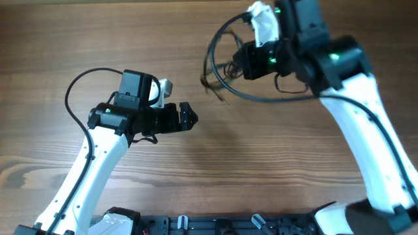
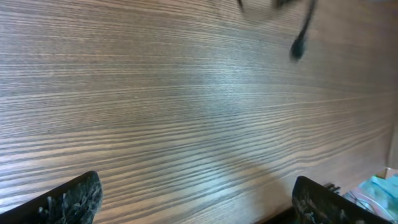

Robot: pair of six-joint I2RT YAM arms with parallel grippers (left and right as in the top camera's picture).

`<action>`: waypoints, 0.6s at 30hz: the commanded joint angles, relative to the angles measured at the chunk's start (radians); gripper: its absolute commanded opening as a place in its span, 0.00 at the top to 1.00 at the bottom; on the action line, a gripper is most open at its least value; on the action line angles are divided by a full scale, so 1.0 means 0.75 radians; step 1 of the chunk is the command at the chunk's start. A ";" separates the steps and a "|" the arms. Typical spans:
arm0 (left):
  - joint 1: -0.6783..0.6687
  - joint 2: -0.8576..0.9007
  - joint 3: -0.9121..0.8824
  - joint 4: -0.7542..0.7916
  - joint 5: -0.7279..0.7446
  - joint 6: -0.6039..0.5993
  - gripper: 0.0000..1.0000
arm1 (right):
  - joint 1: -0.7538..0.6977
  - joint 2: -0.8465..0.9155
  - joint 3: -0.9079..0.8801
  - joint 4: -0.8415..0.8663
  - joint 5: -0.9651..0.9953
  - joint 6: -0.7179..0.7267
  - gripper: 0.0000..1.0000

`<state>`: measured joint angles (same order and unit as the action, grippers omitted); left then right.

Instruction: Untangle cables

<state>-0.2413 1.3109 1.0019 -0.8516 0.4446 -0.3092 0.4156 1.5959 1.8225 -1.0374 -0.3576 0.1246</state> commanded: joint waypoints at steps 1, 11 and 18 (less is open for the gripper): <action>-0.005 -0.010 0.026 0.025 0.040 0.018 0.00 | -0.005 -0.134 0.026 0.116 -0.043 -0.071 0.96; -0.005 -0.010 0.026 0.405 0.425 0.012 0.00 | 0.006 -0.203 0.025 0.171 -0.294 -0.057 0.96; -0.005 -0.010 0.026 0.858 0.579 -0.069 0.11 | 0.009 -0.203 0.025 0.132 -0.307 -0.058 0.96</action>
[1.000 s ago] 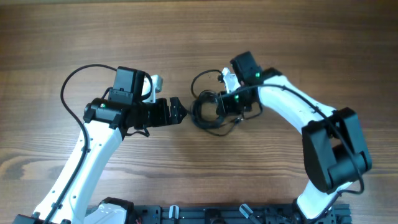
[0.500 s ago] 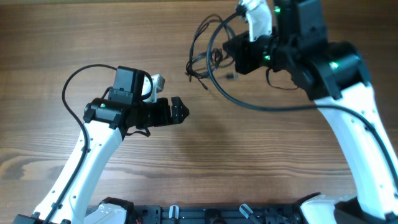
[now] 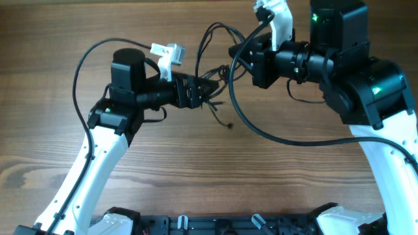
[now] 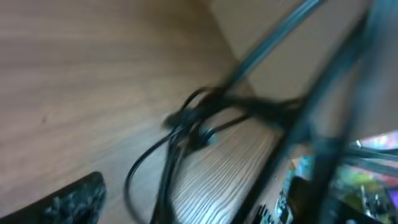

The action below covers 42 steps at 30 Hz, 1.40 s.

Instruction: Untangle cables

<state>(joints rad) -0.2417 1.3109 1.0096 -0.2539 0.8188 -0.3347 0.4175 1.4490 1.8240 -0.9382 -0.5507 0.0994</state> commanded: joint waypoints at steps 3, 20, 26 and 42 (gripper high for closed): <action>-0.005 -0.010 0.016 0.051 0.026 -0.035 0.25 | 0.007 -0.008 0.023 0.004 -0.107 -0.022 0.96; -0.003 -0.013 0.016 -0.045 -0.467 -0.236 0.74 | 0.007 -0.030 0.024 0.045 -0.240 0.151 0.96; -0.003 -0.079 0.015 -0.270 -0.870 -0.378 0.81 | 0.005 -0.030 0.024 -0.150 0.268 0.160 0.96; -0.004 -0.377 0.015 -0.502 -1.153 -0.376 0.36 | 0.001 -0.024 0.023 -0.053 -0.517 -0.265 0.96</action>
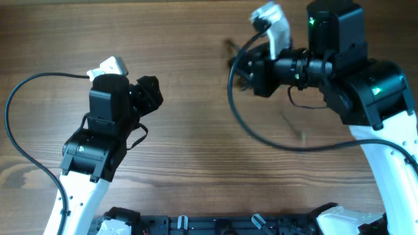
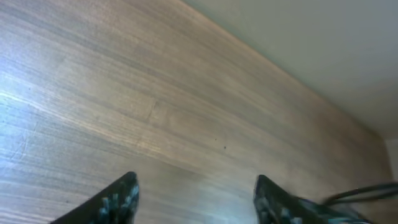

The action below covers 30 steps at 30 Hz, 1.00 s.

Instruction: Untangle cables

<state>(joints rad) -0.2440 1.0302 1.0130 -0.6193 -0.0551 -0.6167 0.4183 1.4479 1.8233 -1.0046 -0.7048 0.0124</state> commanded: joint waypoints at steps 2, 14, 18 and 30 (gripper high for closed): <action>-0.001 -0.003 0.011 -0.026 0.013 0.003 0.31 | -0.001 -0.023 0.025 0.062 -0.368 -0.157 0.96; -0.001 -0.002 0.011 -0.031 0.152 0.003 0.11 | -0.001 -0.023 0.024 0.085 -0.129 -0.047 0.96; -0.001 0.000 0.011 0.018 0.414 0.062 0.01 | -0.001 -0.022 0.024 0.098 -0.189 -0.056 0.96; -0.002 0.033 0.011 0.087 0.607 0.189 0.01 | 0.018 0.336 0.021 -0.171 0.271 -0.010 0.96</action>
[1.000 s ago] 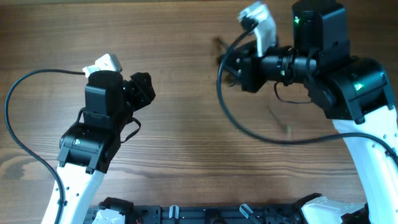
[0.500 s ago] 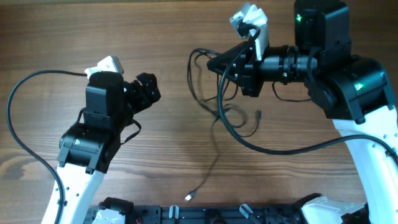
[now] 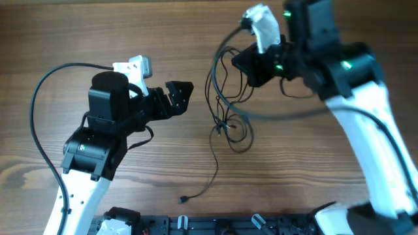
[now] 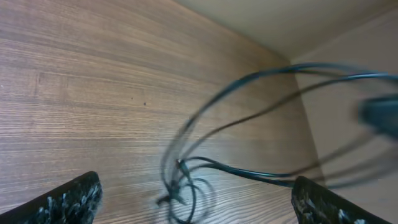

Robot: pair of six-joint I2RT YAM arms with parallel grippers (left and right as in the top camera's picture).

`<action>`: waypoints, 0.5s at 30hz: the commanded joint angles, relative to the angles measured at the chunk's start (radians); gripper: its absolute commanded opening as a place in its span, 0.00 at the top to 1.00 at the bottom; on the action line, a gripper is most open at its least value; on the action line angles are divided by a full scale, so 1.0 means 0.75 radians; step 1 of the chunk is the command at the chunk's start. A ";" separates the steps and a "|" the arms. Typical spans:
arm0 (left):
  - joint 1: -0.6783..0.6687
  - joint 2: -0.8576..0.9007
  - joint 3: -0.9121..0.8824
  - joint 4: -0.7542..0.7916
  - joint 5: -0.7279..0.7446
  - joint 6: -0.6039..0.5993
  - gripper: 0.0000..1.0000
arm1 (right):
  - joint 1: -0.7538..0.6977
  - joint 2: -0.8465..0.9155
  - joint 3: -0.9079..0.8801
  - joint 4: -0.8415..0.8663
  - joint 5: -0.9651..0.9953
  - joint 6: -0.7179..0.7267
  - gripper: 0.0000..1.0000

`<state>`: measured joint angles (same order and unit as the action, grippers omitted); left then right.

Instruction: Untangle cables

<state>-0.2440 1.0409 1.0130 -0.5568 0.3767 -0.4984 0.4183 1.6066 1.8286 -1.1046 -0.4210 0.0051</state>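
A bundle of dark cables [image 3: 225, 98] hangs from my right gripper [image 3: 243, 65], which is shut on its top at the back right. Its loops bunch in a knot [image 3: 225, 125] on the table, and a thin tail runs to a small plug [image 3: 185, 198] near the front. My left gripper [image 3: 181, 91] is open and empty, left of the bundle and pointing at it. In the left wrist view the fingers [image 4: 69, 200] stand wide apart, the gripper [image 4: 196, 191] has nothing in it, and the blurred knot [image 4: 180, 186] lies ahead of it.
The wooden table [image 3: 294, 170] bears only the cables. My left arm's own black cable [image 3: 40, 117] arcs out to the left. A black rail [image 3: 215, 225] runs along the front edge.
My left gripper has turned right toward the cables and its jaws stand wider. The right gripper sits a little further back-left, and the bundle now hangs to the table with its tail spread forward.
First my left gripper was open at mid-table while the right held the bundle up at the back. Then the left was in at the tangle beside the right gripper. Then it was back at the left, empty. Now the bundle hangs longer, its tail on the table.
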 commanded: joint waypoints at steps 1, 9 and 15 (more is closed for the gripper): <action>-0.002 0.024 0.011 0.004 0.031 0.032 0.01 | 0.033 0.162 0.014 -0.057 -0.229 -0.092 0.96; -0.002 0.046 0.011 -0.027 0.032 0.032 0.01 | 0.124 0.183 0.061 0.133 -0.291 -0.036 0.96; -0.002 0.056 0.011 -0.045 0.032 0.032 0.00 | 0.124 0.051 0.230 0.252 -0.383 -0.027 0.96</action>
<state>-0.2440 1.0725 1.0130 -0.5915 0.3882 -0.4980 0.5125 1.7306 1.9453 -0.9260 -0.6575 -0.0277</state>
